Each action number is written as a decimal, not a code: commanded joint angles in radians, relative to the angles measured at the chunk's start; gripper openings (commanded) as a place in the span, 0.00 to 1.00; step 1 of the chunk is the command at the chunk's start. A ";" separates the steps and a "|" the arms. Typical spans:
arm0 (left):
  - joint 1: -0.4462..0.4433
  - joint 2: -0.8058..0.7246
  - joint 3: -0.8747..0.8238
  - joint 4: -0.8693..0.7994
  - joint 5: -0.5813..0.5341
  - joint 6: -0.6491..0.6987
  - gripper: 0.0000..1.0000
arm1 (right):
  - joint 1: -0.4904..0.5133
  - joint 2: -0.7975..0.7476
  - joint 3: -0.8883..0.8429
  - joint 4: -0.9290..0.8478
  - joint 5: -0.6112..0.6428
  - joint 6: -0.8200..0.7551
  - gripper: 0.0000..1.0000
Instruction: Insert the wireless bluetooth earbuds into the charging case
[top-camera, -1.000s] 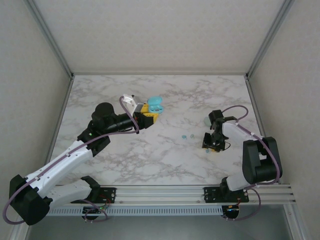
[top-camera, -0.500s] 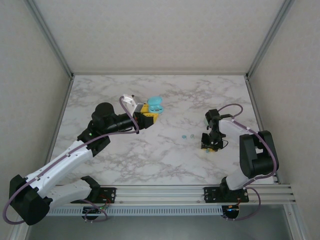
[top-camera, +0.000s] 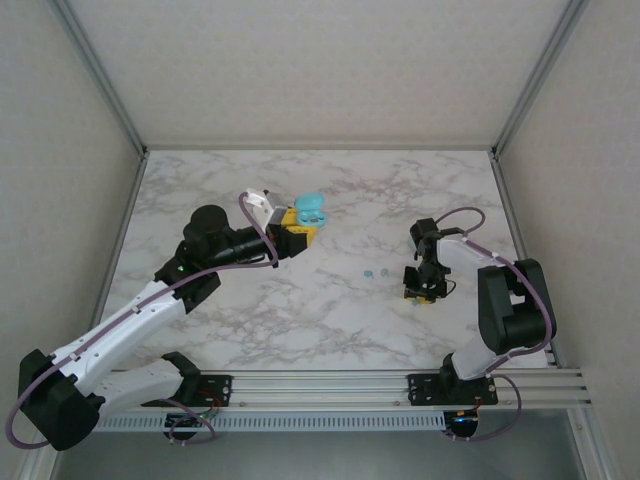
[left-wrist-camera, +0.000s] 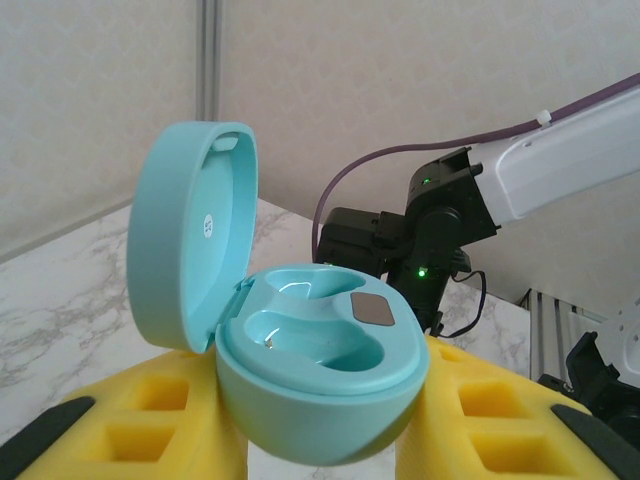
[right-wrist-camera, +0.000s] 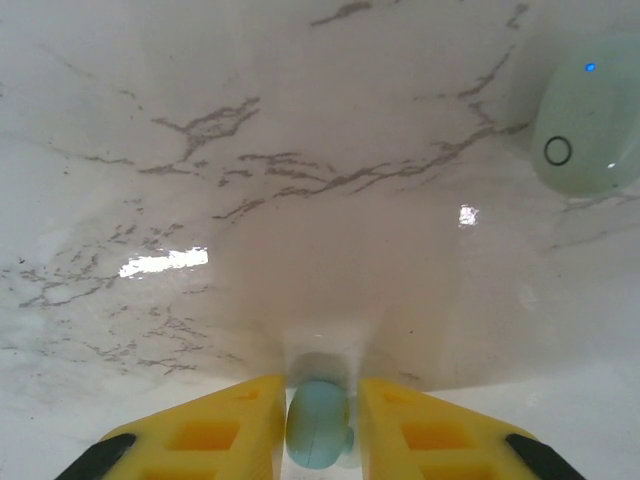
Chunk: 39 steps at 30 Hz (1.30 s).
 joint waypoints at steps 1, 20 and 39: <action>-0.007 -0.013 0.033 -0.004 0.010 -0.013 0.27 | 0.008 0.015 0.022 -0.018 0.027 0.000 0.24; 0.005 -0.005 0.008 -0.005 -0.045 -0.009 0.27 | 0.009 -0.270 0.111 0.202 -0.621 0.166 0.21; 0.019 0.009 -0.006 0.014 -0.054 0.019 0.27 | 0.016 -0.379 0.173 0.789 -1.045 0.712 0.22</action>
